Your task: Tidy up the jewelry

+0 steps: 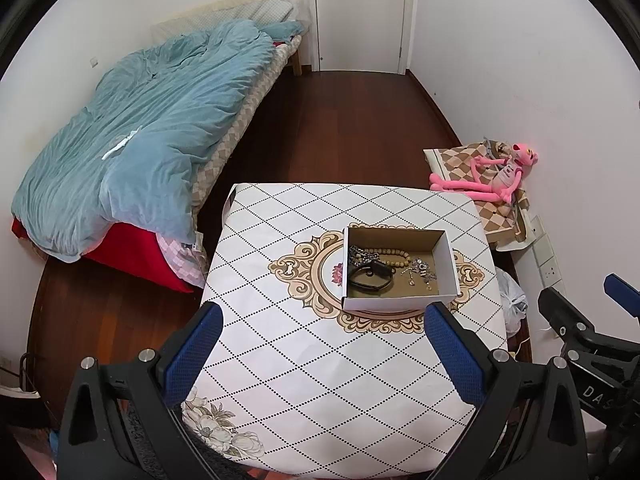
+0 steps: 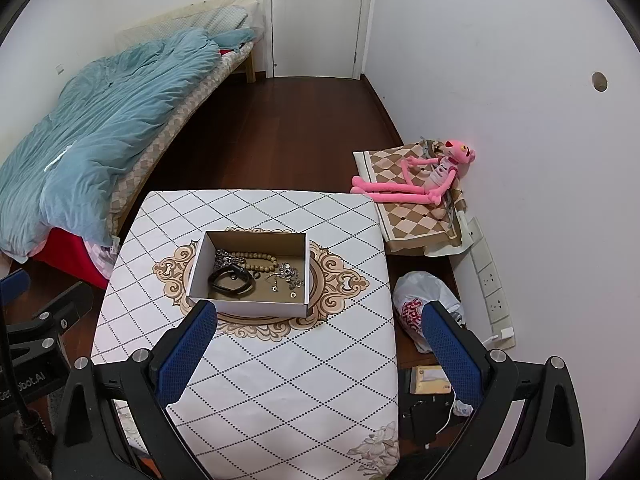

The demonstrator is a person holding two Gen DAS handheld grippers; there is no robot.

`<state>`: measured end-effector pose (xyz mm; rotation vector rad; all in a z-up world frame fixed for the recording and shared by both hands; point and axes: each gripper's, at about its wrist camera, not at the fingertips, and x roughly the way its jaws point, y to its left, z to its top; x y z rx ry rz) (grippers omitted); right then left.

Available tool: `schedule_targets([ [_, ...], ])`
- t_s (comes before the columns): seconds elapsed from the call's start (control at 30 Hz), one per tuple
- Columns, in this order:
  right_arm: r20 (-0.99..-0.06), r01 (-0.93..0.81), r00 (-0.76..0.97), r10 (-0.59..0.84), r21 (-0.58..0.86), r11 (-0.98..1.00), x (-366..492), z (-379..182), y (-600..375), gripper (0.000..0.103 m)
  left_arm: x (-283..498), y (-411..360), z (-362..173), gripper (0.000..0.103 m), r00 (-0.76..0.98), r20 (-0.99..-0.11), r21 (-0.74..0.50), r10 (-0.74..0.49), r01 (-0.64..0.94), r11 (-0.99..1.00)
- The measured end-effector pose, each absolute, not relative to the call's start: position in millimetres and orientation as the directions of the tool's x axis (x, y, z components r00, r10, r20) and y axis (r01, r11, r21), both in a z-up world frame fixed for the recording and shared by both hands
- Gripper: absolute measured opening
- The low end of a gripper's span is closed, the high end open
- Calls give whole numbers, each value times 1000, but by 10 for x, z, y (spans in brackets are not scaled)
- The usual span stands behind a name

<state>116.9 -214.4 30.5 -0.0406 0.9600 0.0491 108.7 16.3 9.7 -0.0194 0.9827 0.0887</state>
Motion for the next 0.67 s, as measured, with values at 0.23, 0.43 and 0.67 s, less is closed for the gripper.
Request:
schedule_targets([
  [0.23, -820, -59, 571, 24, -12, 998, 1169, 307, -2146, 103, 1074, 163, 95, 103, 551, -832, 23, 64, -82, 996],
  [0.43, -820, -60, 572, 24, -13, 998, 1167, 305, -2141, 103, 1065, 162, 101, 103, 551, -832, 24, 65, -82, 996],
  [0.67, -821, -60, 571, 24, -13, 998, 1173, 306, -2149, 103, 1057, 174, 103, 103, 557, -828, 15, 57, -80, 997],
])
